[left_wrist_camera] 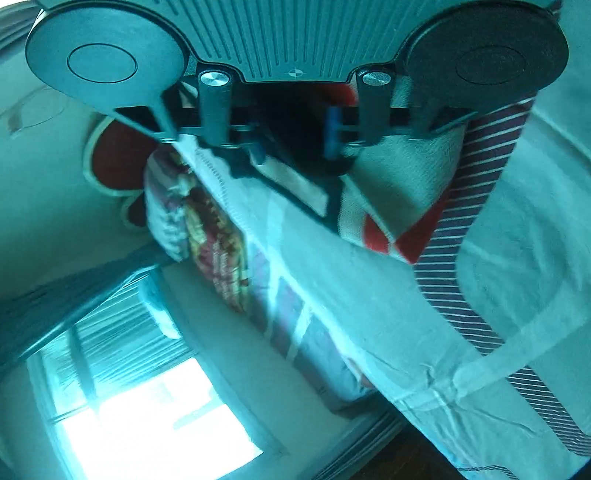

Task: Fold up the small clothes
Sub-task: 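Fold the hem toward the collar with both grippers, then lay the hem over the collar and open both grippers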

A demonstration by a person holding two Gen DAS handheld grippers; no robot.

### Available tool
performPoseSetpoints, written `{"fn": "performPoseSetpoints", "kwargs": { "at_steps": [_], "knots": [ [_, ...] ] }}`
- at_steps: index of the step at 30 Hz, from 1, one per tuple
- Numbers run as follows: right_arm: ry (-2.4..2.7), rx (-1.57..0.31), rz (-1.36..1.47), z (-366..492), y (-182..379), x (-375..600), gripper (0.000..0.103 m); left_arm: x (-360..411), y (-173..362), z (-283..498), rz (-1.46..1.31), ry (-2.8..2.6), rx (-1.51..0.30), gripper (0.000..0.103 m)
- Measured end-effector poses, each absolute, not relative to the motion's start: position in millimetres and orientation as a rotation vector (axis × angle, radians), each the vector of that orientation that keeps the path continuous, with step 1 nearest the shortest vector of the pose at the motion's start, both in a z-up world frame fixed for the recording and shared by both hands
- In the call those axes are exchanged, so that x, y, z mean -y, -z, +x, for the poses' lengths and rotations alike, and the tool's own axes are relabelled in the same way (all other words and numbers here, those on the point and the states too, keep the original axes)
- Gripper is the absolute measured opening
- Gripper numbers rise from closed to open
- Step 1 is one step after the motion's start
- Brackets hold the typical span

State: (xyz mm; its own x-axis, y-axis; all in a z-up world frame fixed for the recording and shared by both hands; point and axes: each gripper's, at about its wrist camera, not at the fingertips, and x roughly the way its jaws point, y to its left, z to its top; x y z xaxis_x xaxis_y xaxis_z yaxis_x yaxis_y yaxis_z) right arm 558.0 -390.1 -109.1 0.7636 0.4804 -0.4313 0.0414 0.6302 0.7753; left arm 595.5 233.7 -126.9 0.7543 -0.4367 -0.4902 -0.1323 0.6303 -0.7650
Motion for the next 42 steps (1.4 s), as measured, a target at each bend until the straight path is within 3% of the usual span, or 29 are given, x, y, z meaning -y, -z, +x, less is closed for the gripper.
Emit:
{"fn": "performPoseSetpoints", "kwargs": {
  "at_steps": [2,3,13,16,18,19,20,21,22,28,32,34,35,36,38,40,42],
  "knots": [
    [-0.283,-0.633,0.847,557.1,107.7,394.1,0.049,-232.2,125.3,596.0,-0.896,0.217,-0.680,0.066],
    [-0.286,-0.618,0.830,554.7,105.4,395.8,0.050,-230.5,122.3,596.1,-0.879,0.222,-0.666,0.068],
    [-0.341,-0.665,0.373,560.3,70.2,362.6,0.051,-192.5,92.8,620.0,-0.245,0.227,-0.788,0.068],
    [-0.345,-0.704,0.185,568.8,70.2,333.2,0.049,-171.1,95.2,622.3,-0.035,0.208,-0.810,0.053],
    [-0.346,-0.725,0.062,572.1,73.7,313.6,0.043,-170.3,98.4,619.4,-0.016,0.209,-0.793,0.034],
    [-0.337,-0.742,-0.005,574.8,77.0,303.2,0.042,-167.6,97.3,618.9,-0.003,0.205,-0.780,0.031],
    [-0.332,-0.745,-0.064,575.6,79.9,293.3,0.034,-167.6,96.1,616.4,-0.006,0.200,-0.761,0.020],
    [-0.341,-0.733,-0.109,573.6,80.1,285.0,0.015,-168.9,93.7,613.0,-0.017,0.187,-0.738,0.011],
    [-0.333,-0.715,-0.153,572.2,78.7,276.9,0.006,-170.7,91.6,609.8,-0.032,0.176,-0.714,0.009],
    [-0.276,-0.545,-0.142,559.9,55.0,275.5,0.006,-175.8,82.8,586.3,-0.050,0.096,-0.569,0.007],
    [-0.189,-0.694,-0.145,580.3,90.3,285.6,0.007,-178.6,107.6,593.2,-0.023,0.046,-0.637,0.007],
    [-0.185,-0.671,-0.112,576.5,92.3,289.1,0.007,-177.3,104.4,597.1,-0.033,0.039,-0.654,0.007],
    [-0.185,-0.667,-0.100,574.6,89.6,290.1,0.014,-176.6,102.4,597.4,-0.016,0.040,-0.657,0.011],
    [-0.179,-0.649,-0.102,570.6,85.3,290.6,0.024,-177.5,99.4,596.3,-0.005,0.030,-0.659,0.025],
    [-0.191,-0.573,-0.108,548.9,67.5,286.7,0.031,-180.0,85.3,583.5,-0.017,-0.034,-0.612,0.052],
    [-0.300,-0.531,-0.114,527.6,52.5,272.7,0.038,-171.5,66.7,566.6,-0.030,0.001,-0.516,0.053],
    [-0.400,-0.551,-0.159,517.6,53.5,242.7,0.039,-140.8,61.0,564.4,-0.035,0.106,-0.529,0.057]
  ]
}}
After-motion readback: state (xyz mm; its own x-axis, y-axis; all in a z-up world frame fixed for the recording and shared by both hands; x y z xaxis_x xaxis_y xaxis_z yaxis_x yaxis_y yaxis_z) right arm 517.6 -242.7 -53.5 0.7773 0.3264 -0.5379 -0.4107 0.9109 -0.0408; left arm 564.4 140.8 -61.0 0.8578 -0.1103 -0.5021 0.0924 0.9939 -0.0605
